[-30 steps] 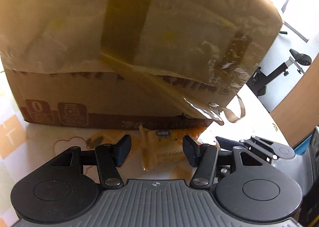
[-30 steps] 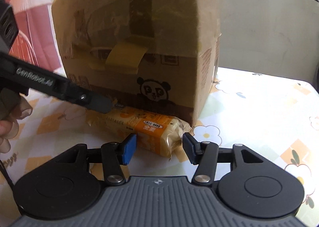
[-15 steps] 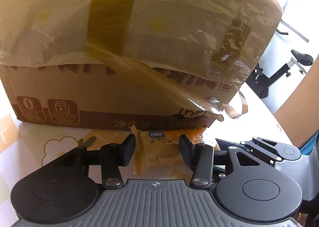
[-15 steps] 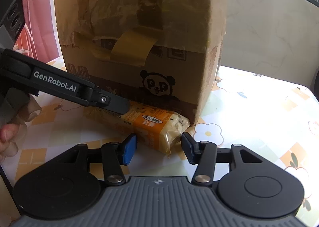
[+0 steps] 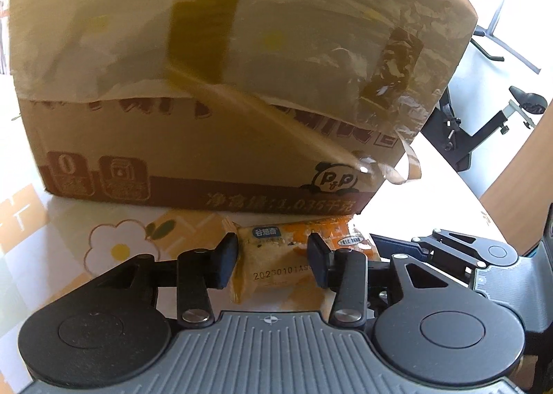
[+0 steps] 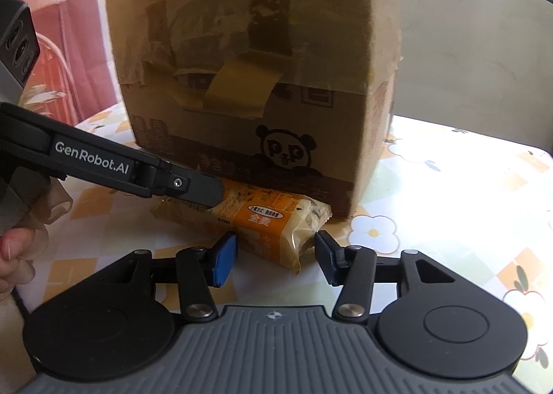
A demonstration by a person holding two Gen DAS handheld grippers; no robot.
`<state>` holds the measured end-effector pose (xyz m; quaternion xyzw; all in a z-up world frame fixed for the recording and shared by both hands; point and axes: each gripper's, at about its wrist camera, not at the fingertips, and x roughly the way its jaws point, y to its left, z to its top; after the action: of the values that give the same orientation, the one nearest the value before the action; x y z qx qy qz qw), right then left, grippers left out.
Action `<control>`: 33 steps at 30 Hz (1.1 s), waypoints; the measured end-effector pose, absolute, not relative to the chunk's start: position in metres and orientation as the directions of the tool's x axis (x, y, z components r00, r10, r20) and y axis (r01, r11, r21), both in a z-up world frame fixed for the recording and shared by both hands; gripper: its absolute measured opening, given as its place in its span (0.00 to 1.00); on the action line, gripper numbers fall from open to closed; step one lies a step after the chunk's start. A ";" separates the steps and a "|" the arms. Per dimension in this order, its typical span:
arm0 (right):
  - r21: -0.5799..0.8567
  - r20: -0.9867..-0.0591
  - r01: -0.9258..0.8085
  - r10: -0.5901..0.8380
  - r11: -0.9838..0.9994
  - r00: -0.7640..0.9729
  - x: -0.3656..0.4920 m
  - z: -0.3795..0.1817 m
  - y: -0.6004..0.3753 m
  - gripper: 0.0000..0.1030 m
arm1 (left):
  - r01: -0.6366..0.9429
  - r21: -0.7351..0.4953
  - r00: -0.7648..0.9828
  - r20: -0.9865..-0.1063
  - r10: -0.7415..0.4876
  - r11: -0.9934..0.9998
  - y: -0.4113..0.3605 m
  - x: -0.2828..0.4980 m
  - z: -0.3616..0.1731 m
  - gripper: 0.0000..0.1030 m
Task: Organize snacks
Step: 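Grasp the biscuit bar with left tool while right tool grips its other end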
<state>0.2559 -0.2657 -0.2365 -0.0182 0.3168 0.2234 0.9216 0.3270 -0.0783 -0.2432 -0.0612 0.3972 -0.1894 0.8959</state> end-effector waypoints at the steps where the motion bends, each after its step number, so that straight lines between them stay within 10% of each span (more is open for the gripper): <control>1: 0.118 -0.593 -0.434 0.414 0.893 0.691 0.256 -0.237 -0.266 0.51 | 0.289 -0.260 0.614 -0.688 -0.386 0.922 -0.077 0.325 -0.243 0.46; 33: 0.017 -0.541 -0.477 0.409 0.879 0.735 0.200 -0.168 -0.216 0.47 | 0.346 -0.295 0.667 -0.590 -0.454 0.891 -0.018 0.270 -0.179 0.46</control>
<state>0.2000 -0.2156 -0.1679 -0.0614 0.2755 0.2382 0.9293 0.2705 -0.0184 -0.1785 -0.0790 0.3436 -0.2199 0.9096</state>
